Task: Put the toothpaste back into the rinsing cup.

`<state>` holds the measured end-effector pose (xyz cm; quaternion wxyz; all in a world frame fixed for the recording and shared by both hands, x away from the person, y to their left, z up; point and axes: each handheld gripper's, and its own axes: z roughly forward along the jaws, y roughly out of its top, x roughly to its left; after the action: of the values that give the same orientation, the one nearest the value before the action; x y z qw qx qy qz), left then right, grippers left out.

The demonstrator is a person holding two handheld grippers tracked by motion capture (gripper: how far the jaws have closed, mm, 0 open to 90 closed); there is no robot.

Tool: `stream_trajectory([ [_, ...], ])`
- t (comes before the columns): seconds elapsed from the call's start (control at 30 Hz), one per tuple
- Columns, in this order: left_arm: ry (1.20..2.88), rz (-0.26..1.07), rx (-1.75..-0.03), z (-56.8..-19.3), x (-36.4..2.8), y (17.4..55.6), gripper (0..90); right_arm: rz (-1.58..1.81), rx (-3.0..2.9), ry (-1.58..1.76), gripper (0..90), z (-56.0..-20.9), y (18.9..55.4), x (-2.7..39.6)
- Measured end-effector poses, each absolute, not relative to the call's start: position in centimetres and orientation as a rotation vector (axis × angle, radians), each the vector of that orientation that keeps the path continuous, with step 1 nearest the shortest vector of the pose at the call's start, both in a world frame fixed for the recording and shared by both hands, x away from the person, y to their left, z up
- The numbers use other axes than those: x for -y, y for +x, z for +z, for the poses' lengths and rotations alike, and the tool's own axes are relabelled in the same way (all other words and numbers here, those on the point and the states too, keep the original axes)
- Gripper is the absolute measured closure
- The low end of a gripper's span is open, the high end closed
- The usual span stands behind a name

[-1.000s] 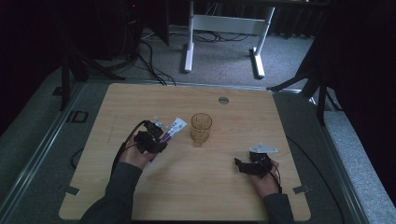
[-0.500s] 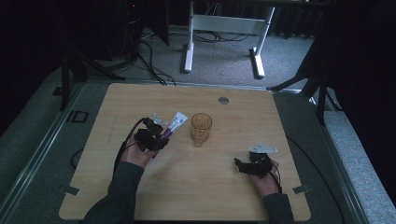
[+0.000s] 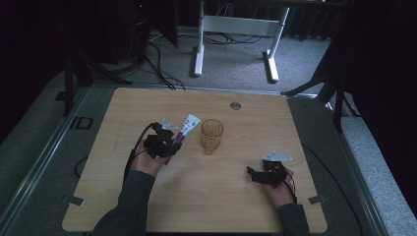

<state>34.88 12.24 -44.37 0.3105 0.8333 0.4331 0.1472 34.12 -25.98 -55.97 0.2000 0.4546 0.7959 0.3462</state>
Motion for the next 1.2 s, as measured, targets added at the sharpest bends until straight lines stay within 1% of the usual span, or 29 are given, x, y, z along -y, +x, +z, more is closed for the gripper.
stream_trajectory([
  [1.2, 2.078, 0.414, -1.104, -43.61, -11.95, 34.71, 73.7, 0.968, -2.225, 1.269, 23.5, -55.98, 34.13, 25.99],
])
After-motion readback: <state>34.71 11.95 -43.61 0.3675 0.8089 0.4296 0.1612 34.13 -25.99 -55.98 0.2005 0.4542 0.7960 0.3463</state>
